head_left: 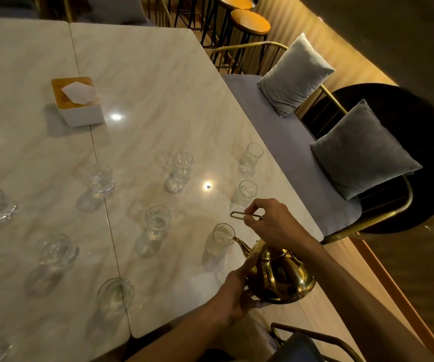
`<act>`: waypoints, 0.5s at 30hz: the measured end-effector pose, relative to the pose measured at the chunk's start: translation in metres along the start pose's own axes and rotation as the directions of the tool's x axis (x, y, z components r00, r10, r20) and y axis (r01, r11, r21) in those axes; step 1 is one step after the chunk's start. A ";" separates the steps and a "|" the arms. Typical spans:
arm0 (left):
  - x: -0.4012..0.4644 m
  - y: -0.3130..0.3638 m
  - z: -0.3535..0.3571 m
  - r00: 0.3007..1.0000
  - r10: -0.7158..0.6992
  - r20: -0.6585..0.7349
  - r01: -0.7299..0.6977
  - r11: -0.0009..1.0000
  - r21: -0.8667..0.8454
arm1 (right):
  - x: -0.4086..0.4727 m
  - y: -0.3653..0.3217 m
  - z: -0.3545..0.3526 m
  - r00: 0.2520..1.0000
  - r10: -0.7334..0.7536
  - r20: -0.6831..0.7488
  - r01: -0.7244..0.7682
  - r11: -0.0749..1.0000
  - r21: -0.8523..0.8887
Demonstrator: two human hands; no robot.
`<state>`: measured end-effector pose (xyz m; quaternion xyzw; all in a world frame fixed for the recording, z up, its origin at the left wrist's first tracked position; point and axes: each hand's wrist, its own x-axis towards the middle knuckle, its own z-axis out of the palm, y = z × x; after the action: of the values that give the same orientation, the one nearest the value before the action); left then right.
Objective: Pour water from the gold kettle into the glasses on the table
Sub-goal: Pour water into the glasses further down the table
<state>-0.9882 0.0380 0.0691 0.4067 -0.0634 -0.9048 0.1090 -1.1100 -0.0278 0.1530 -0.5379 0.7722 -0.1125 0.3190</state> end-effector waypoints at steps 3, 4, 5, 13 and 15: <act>0.001 0.000 -0.001 1.000 -0.013 0.013 0.013 1.000 -0.008 | 0.002 0.001 0.001 1.000 -0.003 0.003 0.003 1.000 -0.003; 0.001 0.001 -0.001 1.000 -0.014 0.015 0.014 1.000 -0.009 | 0.003 0.002 0.002 1.000 -0.002 0.004 0.002 1.000 -0.004; 0.000 0.001 -0.001 1.000 -0.011 0.015 0.011 1.000 -0.008 | 0.004 0.002 0.002 1.000 0.000 0.003 0.000 1.000 -0.004; 0.000 0.001 -0.005 1.000 -0.003 0.010 0.003 1.000 -0.017 | 0.005 0.002 0.005 1.000 -0.001 -0.005 0.001 1.000 -0.005; 0.000 0.001 -0.006 1.000 -0.012 0.013 0.013 1.000 -0.016 | 0.004 0.002 0.006 1.000 0.002 -0.006 -0.002 1.000 -0.003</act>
<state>-0.9833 0.0372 0.0651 0.4004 -0.0544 -0.9086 0.1062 -1.1087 -0.0297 0.1463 -0.5373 0.7738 -0.1128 0.3159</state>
